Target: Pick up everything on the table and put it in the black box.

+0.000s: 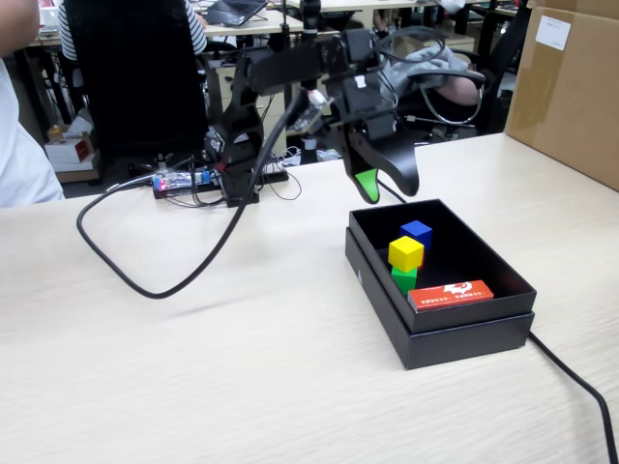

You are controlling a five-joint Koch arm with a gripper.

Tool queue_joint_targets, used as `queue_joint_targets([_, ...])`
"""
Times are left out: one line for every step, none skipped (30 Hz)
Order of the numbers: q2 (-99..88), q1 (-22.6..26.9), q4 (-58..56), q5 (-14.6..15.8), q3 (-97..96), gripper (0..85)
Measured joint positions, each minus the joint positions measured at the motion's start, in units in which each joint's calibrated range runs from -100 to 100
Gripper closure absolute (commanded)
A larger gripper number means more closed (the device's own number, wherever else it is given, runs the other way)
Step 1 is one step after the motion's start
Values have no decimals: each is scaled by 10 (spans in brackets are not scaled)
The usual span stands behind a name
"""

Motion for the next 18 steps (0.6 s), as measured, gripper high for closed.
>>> queue_joint_targets([-38,-6,0,-1,-26,386])
queue_joint_targets([-78,-12,0,-4,-57,371])
queue_joint_targets([-115,-18,0,-7,-82,367])
queue_joint_targets([-153,-26,3,-12,-115,367])
queue_joint_targets([-190,-35,7,-16,-149,368])
queue_joint_targets([-227,-43,14,-21,-183,368])
queue_joint_targets([-263,-53,28,-26,-225,370])
queue_joint_targets([-302,-63,47,-32,-276,370])
queue_joint_targets([-335,-73,72,-38,-327,370])
queue_joint_targets([-370,-82,100,-43,-374,371])
queue_joint_targets([-399,-91,129,-47,-417,375])
queue_joint_targets([-426,-100,159,-52,-458,378])
queue_joint_targets([-453,-107,192,-56,-504,378])
queue_joint_targets([-493,-114,249,-62,-571,375])
queue_joint_targets([-510,-115,273,-65,-593,370])
queue_joint_targets([-539,-115,300,-67,-636,370])
queue_joint_targets([-570,-115,319,-67,-674,370])
queue_joint_targets([-592,-116,331,-68,-701,370])
